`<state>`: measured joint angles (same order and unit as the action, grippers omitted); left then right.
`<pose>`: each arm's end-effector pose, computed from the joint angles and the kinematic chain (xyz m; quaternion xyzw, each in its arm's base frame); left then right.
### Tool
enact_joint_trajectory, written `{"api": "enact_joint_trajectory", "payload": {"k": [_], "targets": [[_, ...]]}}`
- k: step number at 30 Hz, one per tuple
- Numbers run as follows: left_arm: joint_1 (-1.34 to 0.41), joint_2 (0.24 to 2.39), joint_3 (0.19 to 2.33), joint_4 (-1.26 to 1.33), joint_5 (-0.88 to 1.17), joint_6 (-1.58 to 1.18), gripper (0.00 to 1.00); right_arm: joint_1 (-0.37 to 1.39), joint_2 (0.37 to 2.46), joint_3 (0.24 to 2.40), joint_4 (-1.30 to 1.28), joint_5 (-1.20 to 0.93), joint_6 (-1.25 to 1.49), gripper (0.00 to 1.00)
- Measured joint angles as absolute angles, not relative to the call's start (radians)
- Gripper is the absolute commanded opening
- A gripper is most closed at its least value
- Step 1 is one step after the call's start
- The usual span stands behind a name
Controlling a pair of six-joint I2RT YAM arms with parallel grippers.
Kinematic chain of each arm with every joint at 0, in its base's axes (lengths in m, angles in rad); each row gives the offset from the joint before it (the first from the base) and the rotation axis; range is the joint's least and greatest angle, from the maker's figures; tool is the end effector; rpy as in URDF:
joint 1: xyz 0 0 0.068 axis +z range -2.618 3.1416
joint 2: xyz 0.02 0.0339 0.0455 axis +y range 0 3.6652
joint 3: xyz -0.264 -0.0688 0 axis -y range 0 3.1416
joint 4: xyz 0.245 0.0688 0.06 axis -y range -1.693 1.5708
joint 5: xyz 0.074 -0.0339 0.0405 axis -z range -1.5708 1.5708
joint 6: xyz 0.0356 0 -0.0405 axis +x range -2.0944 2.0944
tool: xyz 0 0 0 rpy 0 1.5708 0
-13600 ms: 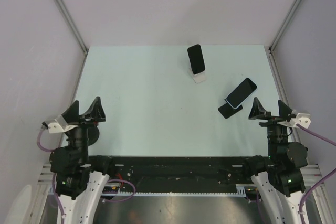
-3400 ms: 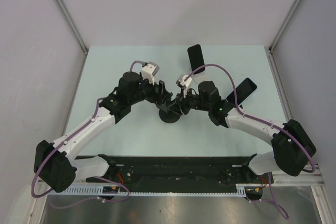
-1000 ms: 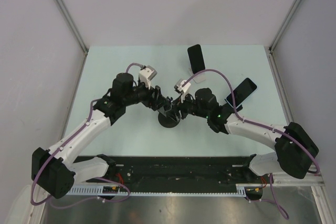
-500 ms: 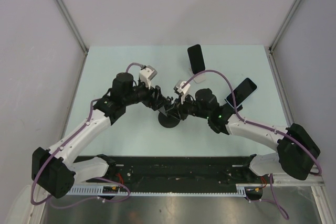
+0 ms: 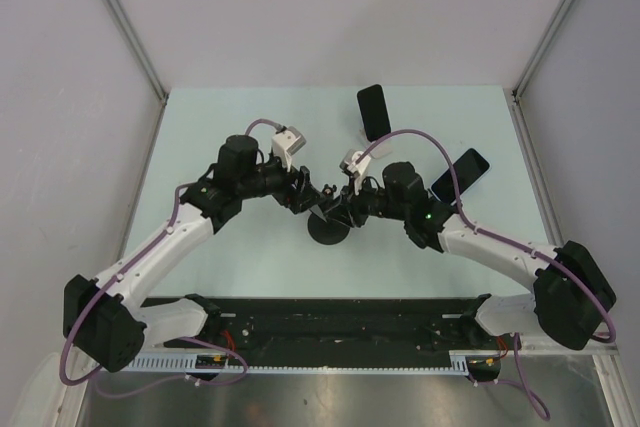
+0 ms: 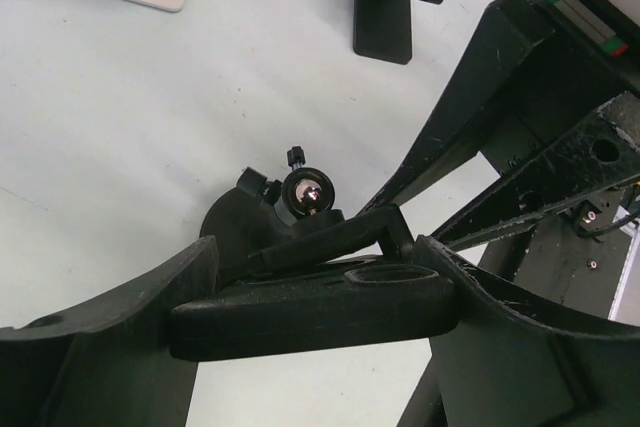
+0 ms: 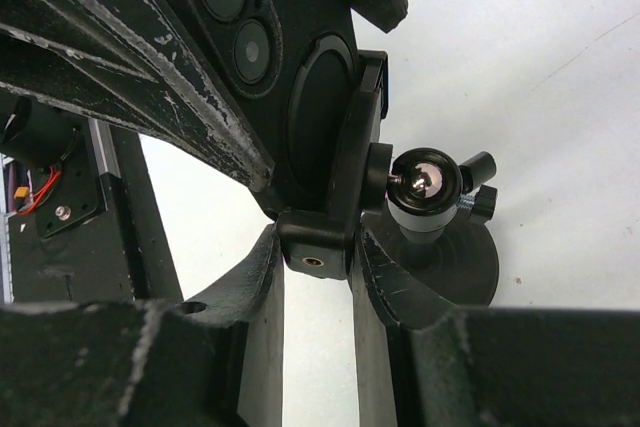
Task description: Remove the phone from the phone stand
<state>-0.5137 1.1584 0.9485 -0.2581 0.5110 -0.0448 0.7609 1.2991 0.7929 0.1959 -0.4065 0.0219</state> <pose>0.2179 -0.1430 0.3156 0.3202 0.7708 -0.3466 0.4279 0.2033 0.2130 0.2689 -0.3967 0.6949 0.3709 0.4714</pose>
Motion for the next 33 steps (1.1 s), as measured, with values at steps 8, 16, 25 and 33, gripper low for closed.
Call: {"api": "enact_joint_trajectory", "payload": {"k": [8, 16, 25, 33], "targets": [[-0.514, 1.160, 0.956, -0.282, 0.529, -0.043, 0.00, 0.725, 1.298, 0.793, 0.188, -0.488, 0.015, 0.00], [-0.514, 1.160, 0.958, -0.294, 0.532, -0.043, 0.00, 0.701, 1.298, 0.793, 0.183, -0.537, 0.006, 0.00], [-0.514, 1.159, 0.958, -0.299, 0.536, -0.045, 0.00, 0.696, 1.298, 0.793, 0.181, -0.555, -0.001, 0.22], [-0.516, 1.170, 0.966, -0.314, 0.534, -0.053, 0.00, 0.688, 1.297, 0.793, 0.167, -0.557, 0.026, 0.65]]}}
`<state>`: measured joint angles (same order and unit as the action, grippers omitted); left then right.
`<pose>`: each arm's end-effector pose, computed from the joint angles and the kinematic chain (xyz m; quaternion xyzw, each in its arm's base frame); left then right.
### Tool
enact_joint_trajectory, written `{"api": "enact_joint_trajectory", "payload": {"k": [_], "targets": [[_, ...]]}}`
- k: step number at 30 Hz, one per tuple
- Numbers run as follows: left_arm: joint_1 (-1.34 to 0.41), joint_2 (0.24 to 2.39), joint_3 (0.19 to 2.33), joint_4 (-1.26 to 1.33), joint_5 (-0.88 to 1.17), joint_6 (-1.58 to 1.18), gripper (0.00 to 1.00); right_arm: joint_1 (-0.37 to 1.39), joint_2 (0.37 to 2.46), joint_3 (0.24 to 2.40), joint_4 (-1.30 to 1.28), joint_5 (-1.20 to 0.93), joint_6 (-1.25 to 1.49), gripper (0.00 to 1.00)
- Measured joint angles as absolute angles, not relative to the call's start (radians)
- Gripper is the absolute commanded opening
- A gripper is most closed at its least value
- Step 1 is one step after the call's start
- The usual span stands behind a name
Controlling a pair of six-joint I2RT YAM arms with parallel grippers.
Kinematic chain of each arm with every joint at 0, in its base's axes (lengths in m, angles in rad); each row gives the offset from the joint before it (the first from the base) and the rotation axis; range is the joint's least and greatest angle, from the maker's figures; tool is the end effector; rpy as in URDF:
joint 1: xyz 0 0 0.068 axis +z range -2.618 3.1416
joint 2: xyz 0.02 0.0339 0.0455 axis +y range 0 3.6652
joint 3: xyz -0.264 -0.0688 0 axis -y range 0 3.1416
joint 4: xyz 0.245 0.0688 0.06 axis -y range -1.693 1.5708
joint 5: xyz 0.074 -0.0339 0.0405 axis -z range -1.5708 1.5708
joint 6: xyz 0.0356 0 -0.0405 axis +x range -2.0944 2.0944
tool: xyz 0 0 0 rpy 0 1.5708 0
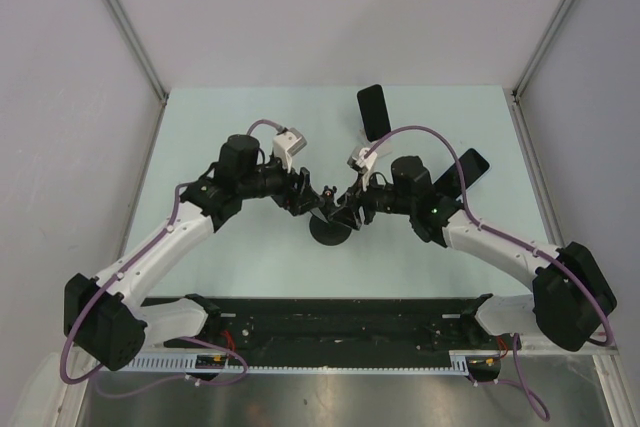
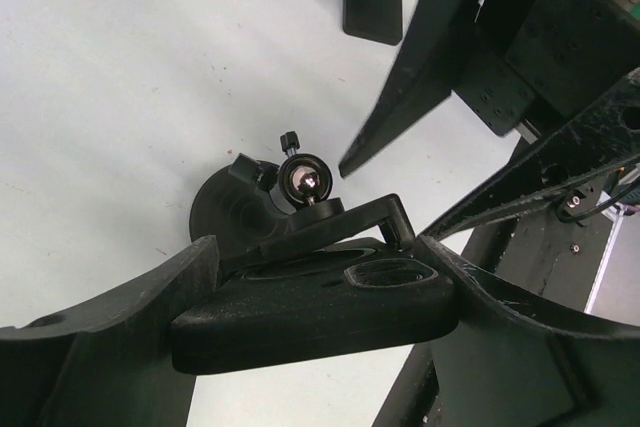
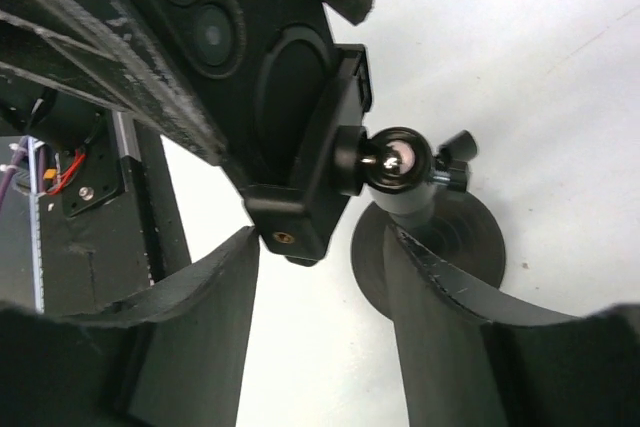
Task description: Remove the phone from the phone stand
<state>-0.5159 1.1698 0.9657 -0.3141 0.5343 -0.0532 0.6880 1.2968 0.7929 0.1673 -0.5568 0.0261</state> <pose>0.2172 -0.1440 0.3138 0.3203 0.7814 -0.3551 0.4010 0.2124 0.1990 0.2675 -0.4052 0.6899 0.4045 0.4430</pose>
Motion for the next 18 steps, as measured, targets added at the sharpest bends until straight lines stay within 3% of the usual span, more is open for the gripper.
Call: {"api": "enact_joint_trajectory", "payload": {"k": [4, 8, 18], "targets": [[-0.524, 1.172, 0.969, -0.317, 0.529, -0.053, 0.00, 0.673, 1.296, 0.793, 0.157, -0.545, 0.036, 0.76], [-0.526, 1.172, 0.969, -0.317, 0.529, -0.054, 0.00, 0.671, 1.292, 0.793, 0.149, -0.528, 0.039, 0.67], [-0.533, 1.172, 0.969, -0.316, 0.529, -0.056, 0.00, 0.699, 1.286, 0.793, 0.164, -0.494, 0.055, 0.68]]}}
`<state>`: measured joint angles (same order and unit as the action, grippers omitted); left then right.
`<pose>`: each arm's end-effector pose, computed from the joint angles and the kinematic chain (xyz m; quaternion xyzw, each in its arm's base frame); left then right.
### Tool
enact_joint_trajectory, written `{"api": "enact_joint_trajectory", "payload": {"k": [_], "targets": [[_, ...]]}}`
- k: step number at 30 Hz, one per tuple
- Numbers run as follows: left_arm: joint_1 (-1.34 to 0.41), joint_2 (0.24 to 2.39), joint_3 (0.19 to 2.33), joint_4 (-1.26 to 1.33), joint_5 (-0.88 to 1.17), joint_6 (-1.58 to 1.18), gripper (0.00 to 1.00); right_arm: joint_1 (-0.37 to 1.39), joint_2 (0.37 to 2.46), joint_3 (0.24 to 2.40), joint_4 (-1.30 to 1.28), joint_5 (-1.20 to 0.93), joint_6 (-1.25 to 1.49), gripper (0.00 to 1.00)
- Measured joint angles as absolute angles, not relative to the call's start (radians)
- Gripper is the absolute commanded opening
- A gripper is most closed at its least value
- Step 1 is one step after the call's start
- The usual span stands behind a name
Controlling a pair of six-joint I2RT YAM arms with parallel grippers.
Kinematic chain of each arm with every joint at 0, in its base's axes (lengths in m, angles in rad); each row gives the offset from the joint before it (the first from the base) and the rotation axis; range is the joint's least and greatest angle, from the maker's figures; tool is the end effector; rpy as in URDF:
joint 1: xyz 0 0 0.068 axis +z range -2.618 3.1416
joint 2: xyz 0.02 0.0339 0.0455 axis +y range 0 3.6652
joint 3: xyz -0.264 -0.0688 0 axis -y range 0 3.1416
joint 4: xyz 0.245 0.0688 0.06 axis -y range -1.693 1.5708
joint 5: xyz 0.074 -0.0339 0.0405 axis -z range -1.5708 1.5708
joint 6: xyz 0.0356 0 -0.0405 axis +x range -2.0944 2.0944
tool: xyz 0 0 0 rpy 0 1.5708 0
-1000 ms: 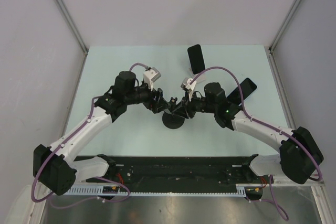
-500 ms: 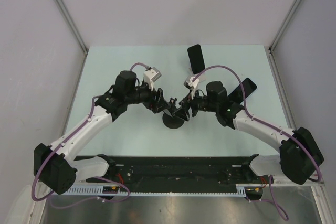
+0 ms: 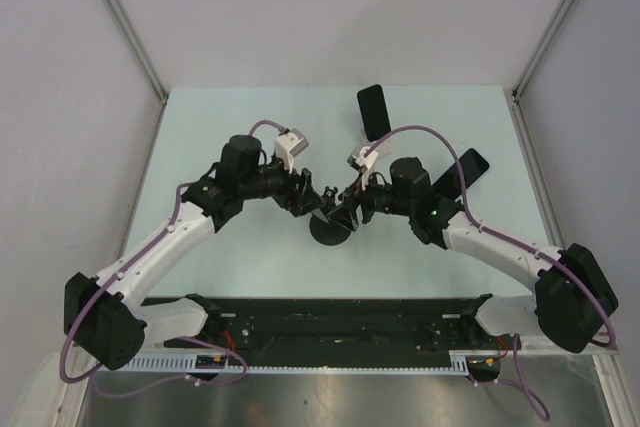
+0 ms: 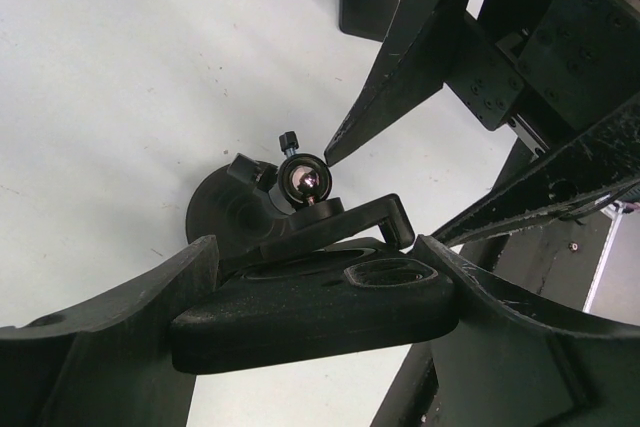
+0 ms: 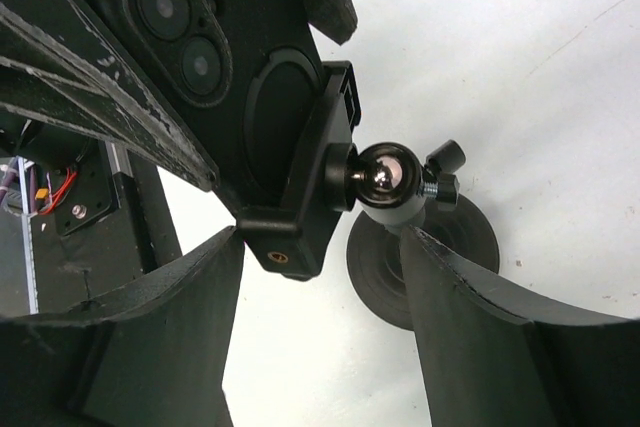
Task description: Remove the phone from the phone stand
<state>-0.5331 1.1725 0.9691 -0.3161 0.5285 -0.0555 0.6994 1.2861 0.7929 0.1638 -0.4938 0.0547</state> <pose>0.2153 -0.1479 0.3141 0.3248 0.7803 -0.3567 0.3980 0.2109 0.1994 0.2697 -0.3847 0.7031 0.3925 0.4512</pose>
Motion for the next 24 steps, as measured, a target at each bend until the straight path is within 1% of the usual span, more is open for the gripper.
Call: {"api": "enact_joint_trajectory", "payload": {"k": [4, 7, 8, 10, 11, 13, 24], "targets": [[-0.537, 1.173, 0.969, -0.316, 0.528, -0.055, 0.00, 0.712, 1.286, 0.793, 0.187, -0.474, 0.059, 0.67], [-0.537, 1.173, 0.969, -0.315, 0.528, -0.054, 0.00, 0.715, 1.287, 0.793, 0.195, -0.466, 0.060, 0.48], [-0.537, 1.173, 0.969, -0.315, 0.528, -0.054, 0.00, 0.716, 1.287, 0.793, 0.196, -0.470, 0.061, 0.33], [-0.537, 1.173, 0.969, -0.312, 0.524, -0.051, 0.00, 0.716, 1.287, 0.793, 0.197, -0.488, 0.063, 0.19], [-0.537, 1.173, 0.970, -0.307, 0.521, -0.052, 0.00, 0.717, 1.287, 0.793, 0.201, -0.496, 0.062, 0.07], [-0.537, 1.173, 0.970, -0.304, 0.518, -0.051, 0.00, 0.710, 1.286, 0.793, 0.202, -0.504, 0.043, 0.00], [-0.528, 1.188, 0.970, -0.293, 0.599, -0.041, 0.00, 0.656, 1.263, 0.793, 0.154, -0.606, 0.007, 0.00]]}}
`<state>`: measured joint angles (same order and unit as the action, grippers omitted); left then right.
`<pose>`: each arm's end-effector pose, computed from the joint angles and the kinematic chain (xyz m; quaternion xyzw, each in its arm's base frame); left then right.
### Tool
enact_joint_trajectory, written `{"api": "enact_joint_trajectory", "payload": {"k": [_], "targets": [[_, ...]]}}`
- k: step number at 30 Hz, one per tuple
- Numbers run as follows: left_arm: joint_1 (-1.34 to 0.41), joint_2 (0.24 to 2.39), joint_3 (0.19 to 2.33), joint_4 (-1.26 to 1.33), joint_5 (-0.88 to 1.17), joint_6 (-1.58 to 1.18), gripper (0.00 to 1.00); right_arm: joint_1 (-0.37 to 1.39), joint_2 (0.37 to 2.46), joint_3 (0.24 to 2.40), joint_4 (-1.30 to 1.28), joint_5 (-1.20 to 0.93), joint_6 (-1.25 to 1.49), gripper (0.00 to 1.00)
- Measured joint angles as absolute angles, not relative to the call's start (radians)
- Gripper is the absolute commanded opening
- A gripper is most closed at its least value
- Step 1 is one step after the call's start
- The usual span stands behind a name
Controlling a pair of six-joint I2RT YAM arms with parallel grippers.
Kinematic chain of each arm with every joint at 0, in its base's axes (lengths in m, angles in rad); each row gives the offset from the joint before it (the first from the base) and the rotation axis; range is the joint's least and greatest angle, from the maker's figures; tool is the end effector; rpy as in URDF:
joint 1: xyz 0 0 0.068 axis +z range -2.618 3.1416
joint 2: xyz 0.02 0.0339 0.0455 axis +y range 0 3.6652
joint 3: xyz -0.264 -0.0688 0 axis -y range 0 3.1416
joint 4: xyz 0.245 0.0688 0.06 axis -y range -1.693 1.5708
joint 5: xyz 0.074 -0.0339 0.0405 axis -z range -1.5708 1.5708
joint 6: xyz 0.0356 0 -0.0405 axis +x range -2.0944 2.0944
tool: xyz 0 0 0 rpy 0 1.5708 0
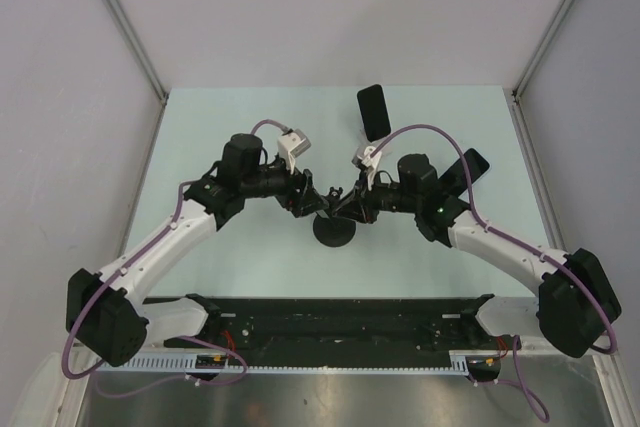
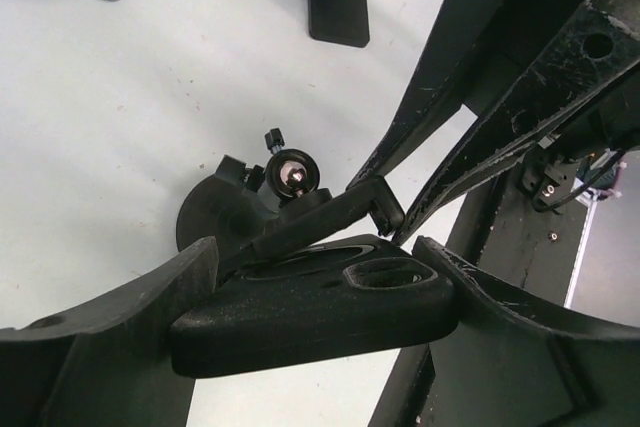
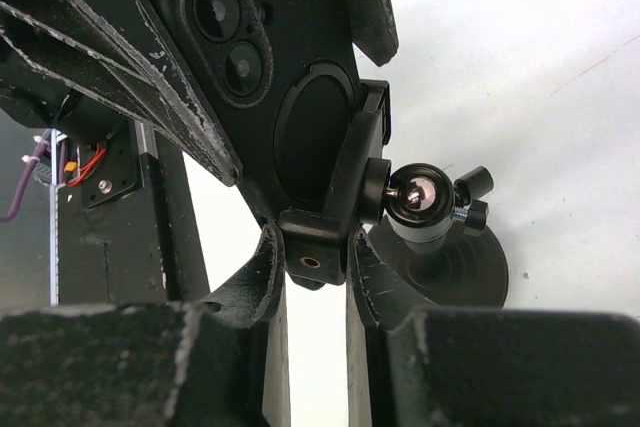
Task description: Remove the phone from the phone stand
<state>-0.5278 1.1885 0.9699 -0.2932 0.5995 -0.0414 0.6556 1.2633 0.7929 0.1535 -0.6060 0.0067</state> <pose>0.2178 -0.1502 0.3132 0.3433 0.7644 -0.3801 0.3916 0.2126 0.1891 0.2754 -0.4123 0.6768 0.4106 0.4510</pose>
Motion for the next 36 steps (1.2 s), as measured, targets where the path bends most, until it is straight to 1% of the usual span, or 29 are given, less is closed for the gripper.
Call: {"api": "enact_joint_trajectory", "payload": {"k": [8, 14, 23, 28, 30, 31, 32, 33, 35, 36], "targets": [[-0.532, 1.192, 0.971, -0.296, 0.710, 0.003, 0.00, 0.630, 1.249, 0.795, 0.142, -0.623, 0.007, 0.00], [-0.537, 1.192, 0.973, -0.302, 0.717, 0.013, 0.00, 0.638, 1.248, 0.795, 0.142, -0.604, 0.009, 0.00], [-0.583, 1.192, 1.007, -0.336, 0.604, -0.023, 0.00, 0.718, 1.243, 0.795, 0.160, -0.439, 0.015, 0.00], [-0.661, 1.156, 1.039, -0.326, 0.616, -0.106, 0.00, 0.734, 1.257, 0.795, 0.191, -0.325, 0.019, 0.00], [-0.673, 1.125, 1.051, -0.324, 0.612, -0.135, 0.00, 0.736, 1.259, 0.795, 0.197, -0.289, 0.022, 0.06], [-0.672, 1.108, 1.057, -0.324, 0.603, -0.152, 0.00, 0.738, 1.259, 0.795, 0.198, -0.273, 0.022, 0.16], [-0.672, 1.090, 1.062, -0.322, 0.592, -0.166, 0.00, 0.741, 1.259, 0.795, 0.199, -0.260, 0.022, 0.21], [-0.671, 1.071, 1.066, -0.321, 0.575, -0.179, 0.00, 0.743, 1.259, 0.795, 0.199, -0.251, 0.022, 0.34], [-0.670, 1.036, 1.070, -0.315, 0.545, -0.202, 0.00, 0.746, 1.259, 0.795, 0.199, -0.235, 0.023, 0.46], [-0.667, 1.018, 1.070, -0.314, 0.529, -0.215, 0.00, 0.748, 1.258, 0.795, 0.199, -0.226, 0.023, 0.56]]}}
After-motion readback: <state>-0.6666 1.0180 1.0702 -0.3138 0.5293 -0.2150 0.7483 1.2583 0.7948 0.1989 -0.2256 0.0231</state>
